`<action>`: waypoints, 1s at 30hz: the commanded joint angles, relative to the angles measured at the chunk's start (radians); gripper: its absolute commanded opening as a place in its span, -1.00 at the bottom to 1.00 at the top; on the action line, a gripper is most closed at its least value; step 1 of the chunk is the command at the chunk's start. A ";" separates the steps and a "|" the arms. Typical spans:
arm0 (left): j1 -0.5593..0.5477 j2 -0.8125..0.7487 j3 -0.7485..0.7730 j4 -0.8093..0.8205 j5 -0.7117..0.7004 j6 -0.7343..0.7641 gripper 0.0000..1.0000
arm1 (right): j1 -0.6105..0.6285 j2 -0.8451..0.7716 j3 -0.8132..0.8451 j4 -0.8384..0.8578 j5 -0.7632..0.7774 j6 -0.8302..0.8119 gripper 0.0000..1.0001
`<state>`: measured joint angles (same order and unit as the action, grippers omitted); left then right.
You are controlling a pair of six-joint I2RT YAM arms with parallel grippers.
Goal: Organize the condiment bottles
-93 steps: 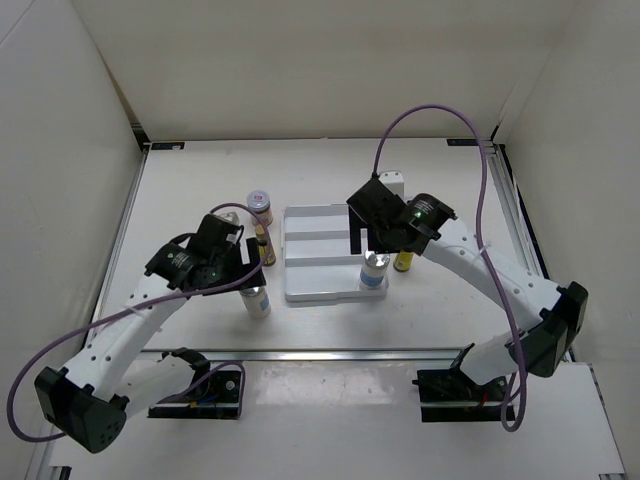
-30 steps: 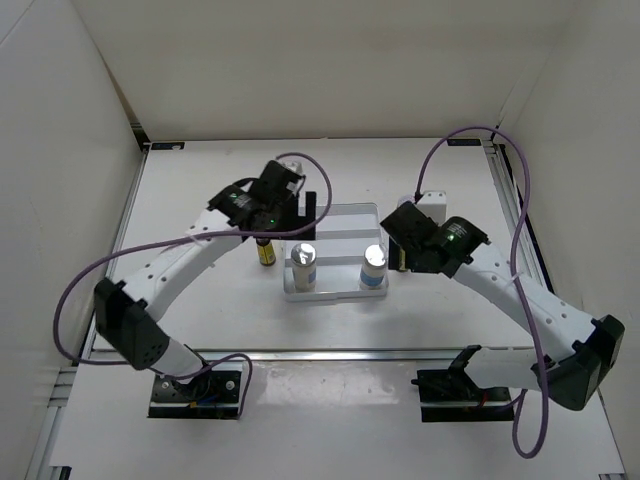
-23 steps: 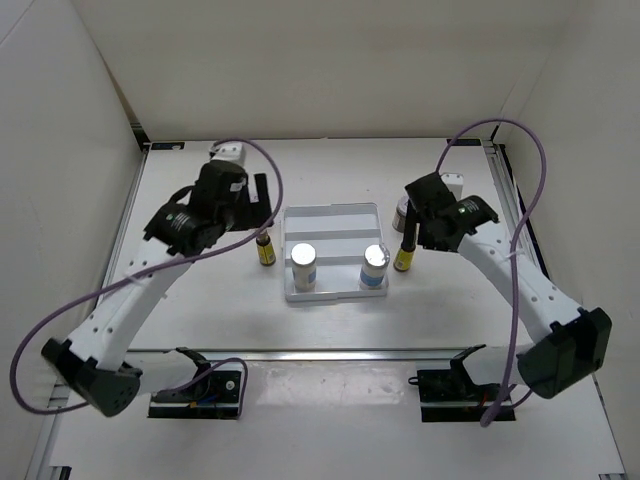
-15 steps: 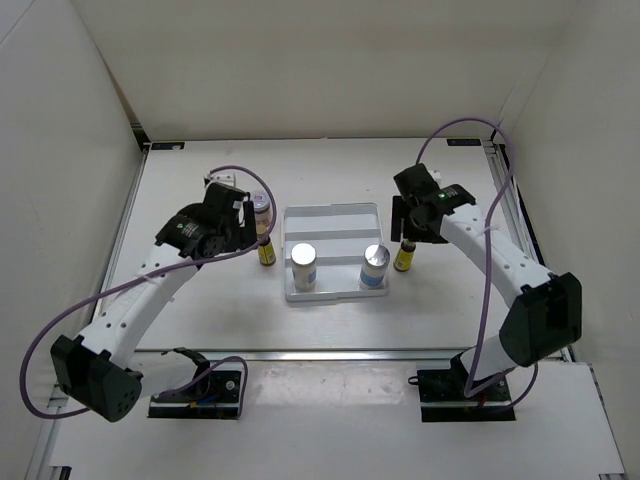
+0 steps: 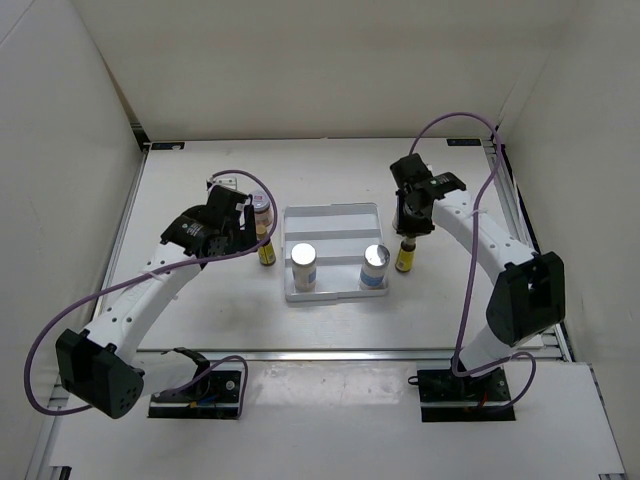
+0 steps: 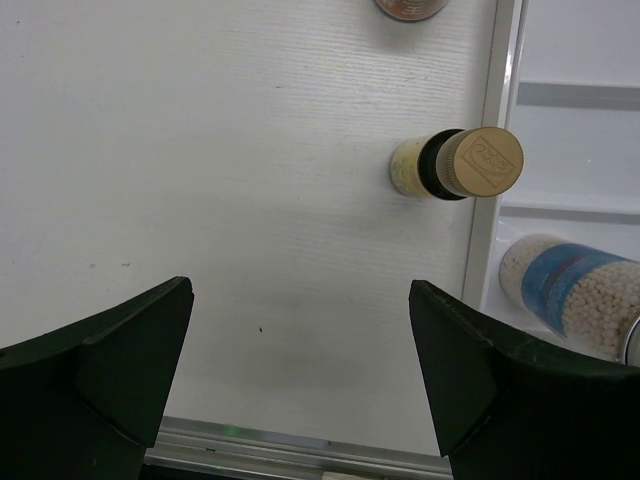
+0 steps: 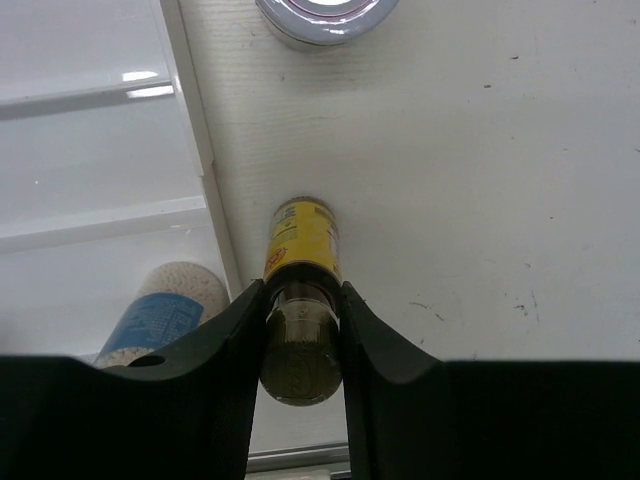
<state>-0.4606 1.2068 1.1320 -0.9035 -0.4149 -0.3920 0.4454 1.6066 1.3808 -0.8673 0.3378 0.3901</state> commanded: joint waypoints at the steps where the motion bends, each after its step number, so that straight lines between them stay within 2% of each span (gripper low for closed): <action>1: 0.004 -0.018 -0.006 0.021 -0.018 0.008 1.00 | -0.004 -0.013 0.096 -0.041 0.004 0.007 -0.80; 7: 0.004 -0.018 -0.006 0.031 -0.009 0.018 1.00 | 0.021 -0.057 0.233 -0.074 0.015 -0.003 -0.98; 14: 0.004 -0.027 -0.028 0.040 -0.009 0.018 1.00 | 0.067 -0.056 0.325 -0.055 -0.042 -0.023 -1.00; 21: 0.004 -0.027 -0.037 0.049 0.001 0.018 1.00 | 0.145 0.029 0.313 0.017 -0.054 -0.023 -1.00; 30: 0.004 -0.027 -0.037 0.049 0.001 0.018 1.00 | 0.164 0.122 0.250 0.154 -0.008 -0.023 -1.00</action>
<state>-0.4603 1.2057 1.1007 -0.8738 -0.4141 -0.3809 0.6094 1.7435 1.6325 -0.8112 0.2920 0.3798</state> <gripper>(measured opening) 0.998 0.368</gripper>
